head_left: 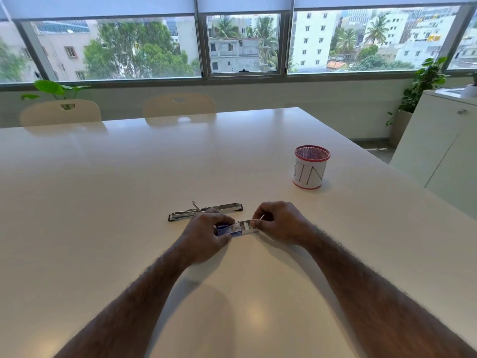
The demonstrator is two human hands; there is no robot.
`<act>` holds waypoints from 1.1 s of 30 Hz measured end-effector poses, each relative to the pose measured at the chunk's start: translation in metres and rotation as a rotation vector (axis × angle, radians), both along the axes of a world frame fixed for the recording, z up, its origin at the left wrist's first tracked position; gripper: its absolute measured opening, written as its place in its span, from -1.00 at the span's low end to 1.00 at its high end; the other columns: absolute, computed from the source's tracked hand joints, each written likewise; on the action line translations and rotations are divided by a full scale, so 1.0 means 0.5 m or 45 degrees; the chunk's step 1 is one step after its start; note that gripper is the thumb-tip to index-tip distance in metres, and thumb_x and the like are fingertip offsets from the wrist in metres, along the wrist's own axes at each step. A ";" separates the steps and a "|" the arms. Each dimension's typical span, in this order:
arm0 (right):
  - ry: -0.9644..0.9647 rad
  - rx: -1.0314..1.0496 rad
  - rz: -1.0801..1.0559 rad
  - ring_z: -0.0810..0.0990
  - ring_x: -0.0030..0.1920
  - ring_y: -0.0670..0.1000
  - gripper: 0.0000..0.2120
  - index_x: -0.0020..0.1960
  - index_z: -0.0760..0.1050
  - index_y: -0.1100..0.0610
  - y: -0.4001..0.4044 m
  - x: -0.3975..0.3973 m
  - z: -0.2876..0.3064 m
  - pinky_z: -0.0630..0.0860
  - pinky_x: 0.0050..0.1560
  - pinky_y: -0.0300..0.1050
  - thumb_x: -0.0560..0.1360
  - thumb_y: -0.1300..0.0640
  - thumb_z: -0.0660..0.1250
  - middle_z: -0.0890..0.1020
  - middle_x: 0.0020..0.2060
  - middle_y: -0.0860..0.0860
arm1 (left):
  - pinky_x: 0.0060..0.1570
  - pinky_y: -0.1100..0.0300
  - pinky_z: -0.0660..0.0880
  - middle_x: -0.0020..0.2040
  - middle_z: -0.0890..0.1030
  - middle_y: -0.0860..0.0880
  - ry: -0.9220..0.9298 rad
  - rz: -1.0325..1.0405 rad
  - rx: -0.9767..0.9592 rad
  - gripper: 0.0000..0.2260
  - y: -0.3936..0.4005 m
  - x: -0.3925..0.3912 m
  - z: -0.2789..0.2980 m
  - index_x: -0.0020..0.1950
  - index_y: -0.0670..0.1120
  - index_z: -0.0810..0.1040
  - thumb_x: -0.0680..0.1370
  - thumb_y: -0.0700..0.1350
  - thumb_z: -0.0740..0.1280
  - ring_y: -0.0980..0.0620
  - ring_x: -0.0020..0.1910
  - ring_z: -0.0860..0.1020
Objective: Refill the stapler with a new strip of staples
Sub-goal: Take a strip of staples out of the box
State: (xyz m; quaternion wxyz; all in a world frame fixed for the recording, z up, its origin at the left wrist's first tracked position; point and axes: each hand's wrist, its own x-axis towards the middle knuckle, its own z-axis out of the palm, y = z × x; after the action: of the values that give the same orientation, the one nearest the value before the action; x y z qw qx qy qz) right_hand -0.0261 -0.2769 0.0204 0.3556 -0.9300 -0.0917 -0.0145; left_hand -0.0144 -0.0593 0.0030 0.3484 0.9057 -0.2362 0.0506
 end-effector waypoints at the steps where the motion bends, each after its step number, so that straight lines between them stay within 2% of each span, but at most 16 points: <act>1: -0.020 -0.008 -0.030 0.58 -0.19 -0.14 -0.87 -0.04 0.63 0.05 0.004 0.000 -0.002 0.48 -0.23 -0.33 0.47 0.02 0.45 0.65 -0.17 -0.09 | -0.06 0.38 0.50 -0.02 0.56 0.15 -0.003 -0.003 -0.006 -0.73 0.002 -0.001 -0.001 0.12 0.00 0.64 0.42 -0.13 0.43 0.16 -0.05 0.58; 3: -0.054 -0.020 -0.071 0.55 -0.23 -0.17 -0.89 -0.06 0.62 0.06 0.013 0.001 -0.004 0.39 -0.29 -0.39 0.47 0.04 0.45 0.63 -0.19 -0.10 | -0.04 0.36 0.52 -0.02 0.56 0.15 -0.001 -0.016 -0.024 -0.73 0.005 -0.002 -0.002 0.12 0.00 0.64 0.43 -0.13 0.43 0.16 -0.04 0.58; 7: -0.066 -0.033 -0.063 0.56 -0.20 -0.14 -0.91 0.00 0.59 0.06 0.021 0.002 -0.004 0.45 -0.21 -0.40 0.49 0.15 0.40 0.62 -0.14 -0.10 | 0.00 0.32 0.54 0.00 0.57 0.12 -0.005 -0.027 -0.039 -0.73 0.006 -0.001 -0.004 0.13 -0.02 0.64 0.43 -0.13 0.43 0.17 -0.02 0.58; 12: -0.035 -0.046 -0.063 0.58 -0.15 -0.12 -0.92 -0.03 0.62 0.03 0.023 0.002 0.003 0.45 -0.19 -0.35 0.51 0.05 0.40 0.63 -0.17 -0.10 | 0.01 0.30 0.54 0.01 0.59 0.10 -0.007 -0.020 -0.066 -0.74 0.006 -0.001 -0.002 0.11 -0.03 0.64 0.43 -0.14 0.43 0.18 -0.03 0.59; 18: -0.014 -0.031 -0.098 0.55 -0.19 -0.15 -0.95 -0.05 0.60 0.05 0.019 0.004 0.006 0.38 -0.26 -0.42 0.50 0.14 0.37 0.64 -0.16 -0.07 | 0.03 0.26 0.56 0.02 0.59 0.09 0.003 -0.024 -0.072 -0.74 0.007 -0.001 -0.003 0.12 -0.04 0.64 0.43 -0.14 0.43 0.17 -0.02 0.59; 21: -0.007 0.003 -0.107 0.58 -0.15 -0.09 -0.90 -0.05 0.59 0.05 0.012 0.001 0.006 0.47 -0.17 -0.36 0.50 0.21 0.34 0.64 -0.14 -0.05 | 0.03 0.30 0.55 0.02 0.59 0.10 0.009 -0.020 -0.081 -0.74 0.007 -0.001 -0.004 0.13 -0.05 0.64 0.43 -0.15 0.43 0.20 -0.03 0.59; 26: -0.035 -0.121 -0.090 0.57 -0.08 -0.06 -0.90 -0.07 0.60 0.05 0.009 0.001 0.001 0.55 -0.03 -0.19 0.49 0.22 0.36 0.61 -0.09 -0.04 | 0.01 0.34 0.54 0.02 0.59 0.09 0.013 -0.021 -0.092 -0.74 0.008 -0.002 -0.005 0.13 -0.06 0.63 0.44 -0.15 0.43 0.19 -0.04 0.59; 30: -0.051 -0.136 -0.100 0.55 -0.09 -0.08 -0.93 -0.08 0.61 0.04 0.008 0.002 0.001 0.49 -0.11 -0.26 0.49 0.18 0.37 0.60 -0.09 -0.05 | 0.03 0.29 0.56 0.02 0.58 0.09 0.026 -0.025 -0.097 -0.73 0.008 0.001 -0.006 0.13 -0.06 0.64 0.44 -0.16 0.43 0.18 -0.04 0.59; 33: -0.046 -0.140 -0.091 0.56 -0.09 -0.07 -0.96 -0.06 0.59 0.05 0.008 0.000 0.000 0.53 -0.09 -0.22 0.50 0.13 0.39 0.60 -0.08 -0.05 | 0.04 0.24 0.57 0.02 0.58 0.09 0.026 -0.027 -0.091 -0.73 0.008 0.001 -0.007 0.14 -0.05 0.63 0.44 -0.15 0.43 0.17 -0.03 0.59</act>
State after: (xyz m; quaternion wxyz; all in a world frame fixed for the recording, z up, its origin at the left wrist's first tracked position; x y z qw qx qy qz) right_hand -0.0262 -0.2728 0.0205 0.3015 -0.9504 -0.0656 -0.0389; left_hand -0.0139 -0.0552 -0.0004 0.3834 0.8905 -0.2405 0.0461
